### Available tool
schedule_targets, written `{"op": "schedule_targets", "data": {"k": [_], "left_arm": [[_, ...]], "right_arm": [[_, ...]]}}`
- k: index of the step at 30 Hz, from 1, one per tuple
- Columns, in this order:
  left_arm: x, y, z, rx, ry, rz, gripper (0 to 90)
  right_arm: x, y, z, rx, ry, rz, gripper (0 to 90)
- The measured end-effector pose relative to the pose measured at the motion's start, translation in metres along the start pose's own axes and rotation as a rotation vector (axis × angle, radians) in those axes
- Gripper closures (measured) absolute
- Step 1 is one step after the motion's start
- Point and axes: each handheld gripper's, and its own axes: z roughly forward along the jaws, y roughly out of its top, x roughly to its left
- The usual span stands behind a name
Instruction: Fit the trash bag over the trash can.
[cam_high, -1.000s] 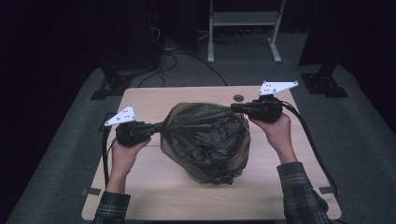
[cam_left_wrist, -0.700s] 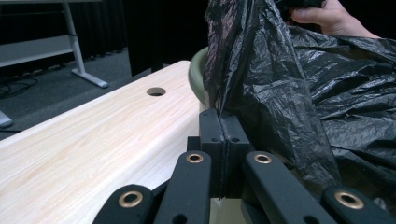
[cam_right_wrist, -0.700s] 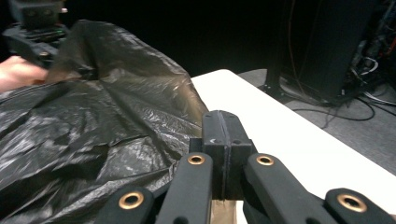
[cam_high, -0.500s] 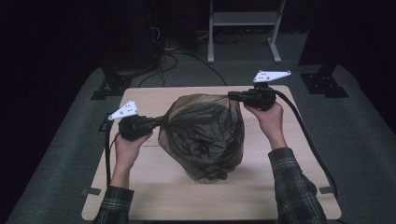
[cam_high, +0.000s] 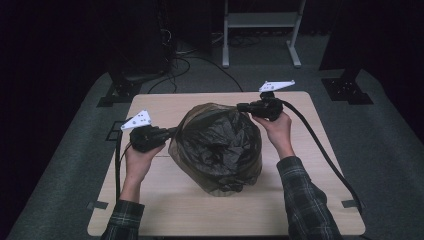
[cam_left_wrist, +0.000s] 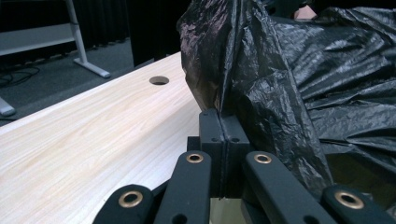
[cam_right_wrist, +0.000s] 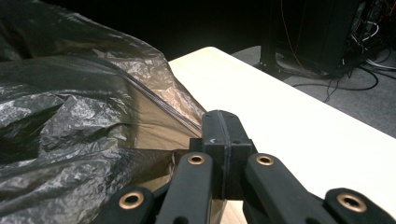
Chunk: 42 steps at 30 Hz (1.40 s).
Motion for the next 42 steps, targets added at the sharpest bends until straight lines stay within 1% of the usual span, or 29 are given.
{"op": "schedule_targets", "data": {"k": [2, 5, 8, 9, 10, 11, 12, 13, 14, 15, 17, 18, 19, 21, 22, 23, 24, 27, 28, 29, 31, 33, 34, 35, 36, 37, 38, 39, 42], "left_arm": [[0.001, -0.002, 0.001, 0.02, 0.015, 0.004, 89.7], [0.003, -0.006, 0.003, 0.036, 0.015, -0.001, 89.8], [0.005, -0.009, 0.004, 0.055, 0.02, -0.004, 89.8], [0.005, -0.01, 0.004, 0.052, 0.019, -0.007, 89.8], [0.005, -0.011, 0.004, 0.052, 0.017, -0.01, 89.8], [0.006, -0.011, 0.004, 0.049, 0.01, -0.014, 89.7], [0.006, -0.011, 0.004, 0.047, 0.005, -0.015, 89.7], [0.006, -0.011, 0.003, 0.043, 0.002, -0.018, 89.7], [0.006, -0.011, 0.003, 0.043, 0.002, -0.018, 89.7], [0.006, -0.012, 0.003, 0.039, -0.006, -0.022, 89.7], [0.006, -0.012, 0.003, 0.038, -0.007, -0.025, 89.7], [0.006, -0.012, 0.003, 0.037, -0.009, -0.026, 89.7], [0.005, -0.012, 0.003, 0.037, -0.012, -0.027, 89.7], [0.004, -0.012, 0.002, 0.039, -0.011, -0.025, 89.7], [0.004, -0.012, 0.001, 0.038, -0.011, -0.024, 89.7], [0.002, -0.012, 0.0, 0.04, -0.013, -0.024, 89.7], [0.002, -0.012, 0.0, 0.04, -0.013, -0.024, 89.7], [0.001, -0.011, -0.001, 0.037, -0.015, -0.023, 89.7], [0.0, -0.011, -0.001, 0.039, -0.018, -0.022, 89.7], [-0.001, -0.012, -0.002, 0.037, -0.023, -0.023, 89.7], [-0.003, -0.012, -0.003, 0.041, -0.032, -0.017, 89.7], [-0.006, -0.012, -0.004, 0.044, -0.04, -0.014, 89.7], [-0.007, -0.012, -0.004, 0.047, -0.046, -0.014, 89.7], [-0.008, -0.012, -0.004, 0.049, -0.054, -0.011, 89.7], [-0.009, -0.012, -0.003, 0.048, -0.068, -0.008, 89.7], [-0.01, -0.012, -0.003, 0.049, -0.075, -0.007, 89.7], [-0.012, -0.012, -0.001, 0.053, -0.091, -0.001, 89.7], [-0.013, -0.012, 0.001, 0.055, -0.1, 0.002, 89.7], [-0.016, -0.012, 0.005, 0.062, -0.118, 0.005, 89.7]], "right_arm": [[-0.002, 0.001, 0.004, 0.012, -0.012, 0.002, 90.0], [-0.005, 0.0, 0.009, 0.027, -0.019, 0.002, 90.0], [-0.008, -0.004, 0.013, 0.063, -0.033, 0.011, 90.0], [-0.01, -0.011, 0.016, 0.086, -0.047, 0.015, 89.9], [-0.01, -0.011, 0.016, 0.086, -0.047, 0.015, 89.9], [-0.011, -0.013, 0.015, 0.085, -0.045, 0.018, 84.4], [-0.011, -0.015, 0.012, 0.069, -0.061, 0.028, 75.5], [-0.011, -0.015, 0.0, 0.037, -0.078, 0.028, 65.5], [-0.011, -0.015, 0.0, 0.037, -0.078, 0.028, 65.5], [-0.01, -0.014, -0.007, 0.024, -0.088, 0.026, 64.1], [-0.009, -0.011, -0.025, 0.0, -0.081, 0.02, 59.7], [-0.005, -0.007, -0.045, -0.017, -0.079, 0.008, 58.0], [-0.005, -0.007, -0.045, -0.017, -0.079, 0.008, 58.0], [0.004, -0.005, -0.065, -0.038, -0.043, -0.003, 53.7], [0.01, -0.005, -0.072, -0.033, -0.03, -0.013, 51.8], [0.022, -0.006, -0.083, -0.026, -0.009, -0.04, 48.4], [0.022, -0.006, -0.083, -0.026, -0.009, -0.04, 48.4], [0.049, -0.015, -0.102, -0.033, 0.028, -0.093, 44.3], [0.049, -0.015, -0.102, -0.033, 0.028, -0.093, 44.3], [0.059, -0.025, -0.11, -0.036, 0.053, -0.101, 43.5], [0.062, -0.028, -0.111, -0.031, 0.056, -0.101, 42.2], [0.068, -0.038, -0.115, -0.011, 0.073, -0.108, 41.2], [0.073, -0.048, -0.117, 0.004, 0.08, -0.115, 40.8], [0.073, -0.048, -0.117, 0.004, 0.08, -0.115, 40.8], [0.075, -0.051, -0.118, 0.007, 0.089, -0.114, 40.4], [0.078, -0.058, -0.119, 0.006, 0.113, -0.117, 39.9], [0.078, -0.058, -0.119, 0.006, 0.113, -0.117, 39.9], [0.08, -0.062, -0.119, 0.008, 0.133, -0.118, 39.7], [0.086, -0.068, -0.115, 0.027, 0.158, -0.128, 39.1]]}}
